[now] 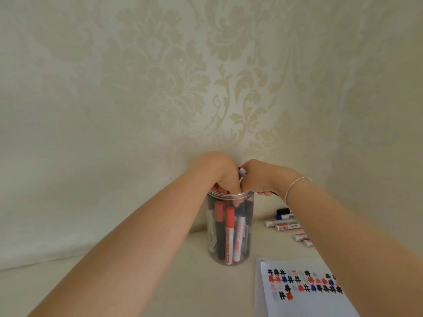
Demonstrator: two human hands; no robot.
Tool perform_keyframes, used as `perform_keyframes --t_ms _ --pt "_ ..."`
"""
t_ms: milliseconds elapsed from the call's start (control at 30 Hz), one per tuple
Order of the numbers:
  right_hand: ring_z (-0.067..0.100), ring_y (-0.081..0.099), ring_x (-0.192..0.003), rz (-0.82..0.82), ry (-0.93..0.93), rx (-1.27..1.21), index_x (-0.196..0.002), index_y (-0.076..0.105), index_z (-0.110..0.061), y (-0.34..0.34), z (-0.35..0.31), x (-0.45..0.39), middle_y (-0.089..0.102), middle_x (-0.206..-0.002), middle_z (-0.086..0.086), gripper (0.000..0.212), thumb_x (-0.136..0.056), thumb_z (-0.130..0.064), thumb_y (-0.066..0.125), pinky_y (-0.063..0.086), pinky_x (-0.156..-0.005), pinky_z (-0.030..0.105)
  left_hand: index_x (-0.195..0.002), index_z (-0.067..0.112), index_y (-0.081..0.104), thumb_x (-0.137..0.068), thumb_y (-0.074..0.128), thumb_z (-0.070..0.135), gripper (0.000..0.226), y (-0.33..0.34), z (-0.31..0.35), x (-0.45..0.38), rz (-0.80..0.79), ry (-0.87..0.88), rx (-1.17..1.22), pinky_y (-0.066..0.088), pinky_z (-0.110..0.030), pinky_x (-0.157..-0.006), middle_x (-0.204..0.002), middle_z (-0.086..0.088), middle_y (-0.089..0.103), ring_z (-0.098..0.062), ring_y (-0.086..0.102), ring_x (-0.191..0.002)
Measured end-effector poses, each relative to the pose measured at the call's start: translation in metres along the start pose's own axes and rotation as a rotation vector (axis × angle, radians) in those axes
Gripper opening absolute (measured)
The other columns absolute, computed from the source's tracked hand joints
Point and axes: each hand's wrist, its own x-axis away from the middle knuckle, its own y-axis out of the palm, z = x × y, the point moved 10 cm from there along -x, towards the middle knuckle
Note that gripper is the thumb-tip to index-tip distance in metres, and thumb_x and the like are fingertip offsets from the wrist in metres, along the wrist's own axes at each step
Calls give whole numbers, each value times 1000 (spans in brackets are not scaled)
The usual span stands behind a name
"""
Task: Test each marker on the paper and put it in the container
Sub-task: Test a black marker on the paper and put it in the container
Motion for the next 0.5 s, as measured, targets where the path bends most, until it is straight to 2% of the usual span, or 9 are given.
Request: perform_keyframes --t_ms 67,167,267,333,433,500 --pt "15 36 -47 4 16 21 -79 51 -5 0 -1 -1 42 -57 7 7 -86 -4 50 31 -40 21 -94 12 67 -79 72 41 32 -6 -1 4 80 -18 -48 49 -28 -75 -85 -1 61 -21 58 -80" --pt "14 36 -45 -28 51 85 -69 44 -9 2 1 -2 44 -56 6 21 -88 -7 53 31 -41 21 -71 19 49 -82 64 46 33 -16 -4 9 216 -92 -142 48 -34 -84 -71 3 50 -24 53 -81" --pt "10 36 -35 -83 71 127 -67 43 -12 5 0 1 46 -57 4 26 -89 -12 57 31 -38 19 -80 18 44 -90 55 38 25 -28 1 17 377 -137 -270 37 -31 -77 -71 3 45 -20 48 -80" --pt "7 38 -26 -121 75 103 -69 46 -12 8 0 4 48 -58 3 24 -90 -15 58 29 -32 14 -83 19 44 -92 52 25 14 -30 0 19 417 -137 -306 33 -30 -76 -73 2 44 -20 46 -82" --pt "9 50 -34 -121 51 -27 -70 54 -8 9 1 5 57 -64 7 17 -85 -10 61 28 -29 11 -90 10 54 -89 53 17 7 -21 -9 13 323 -60 -230 41 -30 -72 -81 -4 55 -23 53 -81" --pt "13 55 -44 -38 20 -102 -79 61 -5 3 3 2 66 -73 12 6 -82 -10 61 28 -32 13 -108 10 62 -88 53 14 22 -17 -14 13 244 -4 -141 44 -30 -71 -98 -8 63 -28 60 -91"
